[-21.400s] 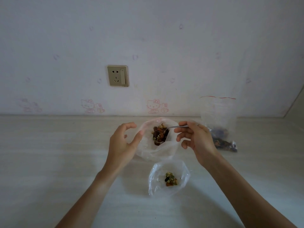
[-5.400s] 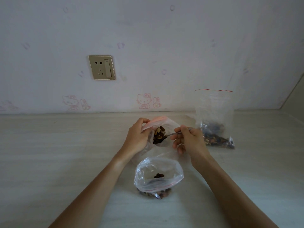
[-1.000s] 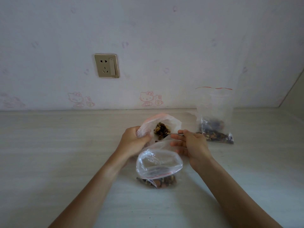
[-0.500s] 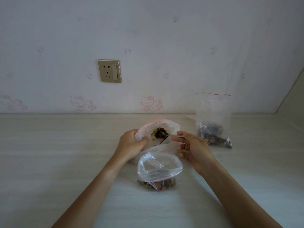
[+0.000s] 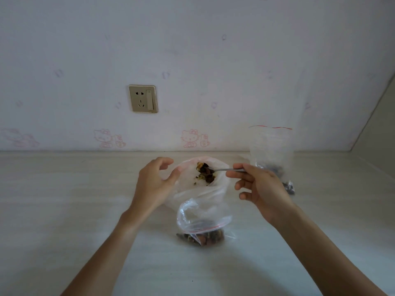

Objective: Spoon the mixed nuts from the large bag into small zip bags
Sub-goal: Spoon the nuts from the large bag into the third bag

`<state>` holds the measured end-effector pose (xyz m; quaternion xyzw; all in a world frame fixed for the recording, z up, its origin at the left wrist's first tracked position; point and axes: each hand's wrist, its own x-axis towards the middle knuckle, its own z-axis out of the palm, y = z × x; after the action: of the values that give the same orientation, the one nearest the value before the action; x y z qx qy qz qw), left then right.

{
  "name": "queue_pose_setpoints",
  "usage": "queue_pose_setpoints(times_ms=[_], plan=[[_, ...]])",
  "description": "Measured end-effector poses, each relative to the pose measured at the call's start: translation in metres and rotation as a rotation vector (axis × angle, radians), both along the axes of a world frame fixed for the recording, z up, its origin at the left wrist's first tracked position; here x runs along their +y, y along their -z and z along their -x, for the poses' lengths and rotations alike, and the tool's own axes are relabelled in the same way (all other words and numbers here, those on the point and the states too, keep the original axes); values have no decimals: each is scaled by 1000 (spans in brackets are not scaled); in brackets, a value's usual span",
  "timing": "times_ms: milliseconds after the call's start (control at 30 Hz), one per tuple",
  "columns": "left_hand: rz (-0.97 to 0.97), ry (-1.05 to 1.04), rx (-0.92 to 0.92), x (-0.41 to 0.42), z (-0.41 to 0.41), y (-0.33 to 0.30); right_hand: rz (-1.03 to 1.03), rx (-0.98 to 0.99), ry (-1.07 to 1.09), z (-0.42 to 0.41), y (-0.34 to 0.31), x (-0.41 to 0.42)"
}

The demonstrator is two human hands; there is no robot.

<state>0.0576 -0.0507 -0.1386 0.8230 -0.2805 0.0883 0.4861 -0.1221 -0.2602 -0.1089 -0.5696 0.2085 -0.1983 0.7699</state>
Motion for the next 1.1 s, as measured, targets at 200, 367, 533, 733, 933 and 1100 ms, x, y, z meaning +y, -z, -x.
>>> queue_pose_setpoints(times_ms=[200, 367, 533, 733, 933, 1100], plan=[[-34, 53, -66, 30, 38, -6, 24, -42, -45, 30, -5, 5], [-213, 197, 238, 39, 69, -6, 57, -7, -74, 54, 0, 20], [-78, 251, 364, 37, 82, -17, 163, 24, -88, 68, -3, 39], [-133, 267, 252, 36, 85, -22, 696, -19, -267, 74, -10, 57], [-143, 259, 46, 44, 84, -18, 998, -131, -312, 79, -14, 50], [-131, 269, 21, 50, 80, -8, 651, -210, -155, 65, -5, 46]])
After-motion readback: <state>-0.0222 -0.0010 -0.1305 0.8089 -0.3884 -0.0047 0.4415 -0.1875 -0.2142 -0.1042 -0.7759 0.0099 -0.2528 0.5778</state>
